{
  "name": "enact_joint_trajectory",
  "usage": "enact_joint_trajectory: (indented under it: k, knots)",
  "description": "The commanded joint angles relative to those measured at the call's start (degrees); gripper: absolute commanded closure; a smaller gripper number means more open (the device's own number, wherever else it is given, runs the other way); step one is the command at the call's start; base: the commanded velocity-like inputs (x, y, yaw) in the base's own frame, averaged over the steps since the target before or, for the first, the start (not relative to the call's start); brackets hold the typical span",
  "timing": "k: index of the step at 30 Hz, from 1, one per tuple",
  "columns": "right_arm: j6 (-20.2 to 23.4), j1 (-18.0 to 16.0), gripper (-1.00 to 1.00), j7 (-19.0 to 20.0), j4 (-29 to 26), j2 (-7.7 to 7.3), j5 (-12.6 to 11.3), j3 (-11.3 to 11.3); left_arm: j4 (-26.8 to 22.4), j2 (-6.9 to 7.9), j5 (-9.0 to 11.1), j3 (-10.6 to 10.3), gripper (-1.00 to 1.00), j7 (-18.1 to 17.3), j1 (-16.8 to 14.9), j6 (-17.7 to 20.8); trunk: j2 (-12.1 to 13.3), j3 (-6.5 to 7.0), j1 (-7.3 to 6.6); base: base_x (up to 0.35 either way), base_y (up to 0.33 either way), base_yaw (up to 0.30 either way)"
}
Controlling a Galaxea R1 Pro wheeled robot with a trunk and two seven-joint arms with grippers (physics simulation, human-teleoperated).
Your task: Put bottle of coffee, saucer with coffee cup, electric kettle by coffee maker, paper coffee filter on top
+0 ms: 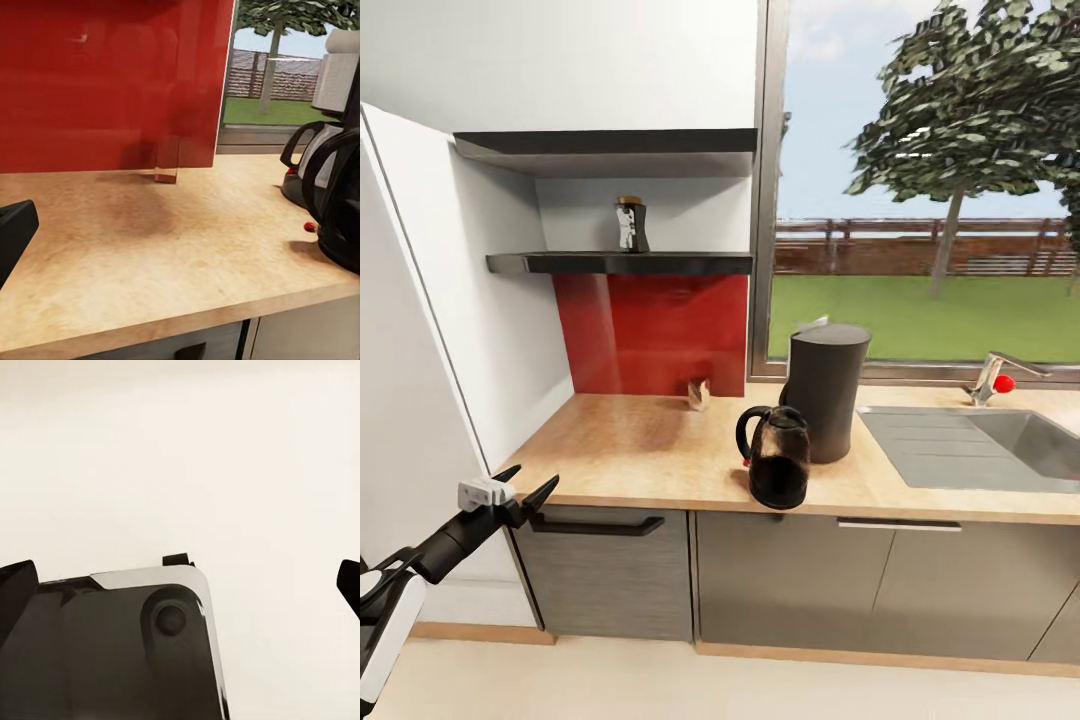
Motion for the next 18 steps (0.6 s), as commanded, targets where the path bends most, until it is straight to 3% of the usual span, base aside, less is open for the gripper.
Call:
enact_joint_trajectory:
  k: [1,18]
  knots:
    - [-0.2,0.0,-1.00,0.0,0.1,0.01,-0.3,0.0,0.0,0.00,0.6,0.0,-1.00,-0.3,0.0,0.5,0.0,-0.02,0.02,-0.003,-0.002,0.000]
    - [-0.1,0.0,-1.00,0.0,0.0,-0.08,-0.4,-0.1,0.0,0.00,0.1,0.3,-1.00,0.7,-0.1,1.1,0.0,-0.02,0.02,0.000,0.000,0.000]
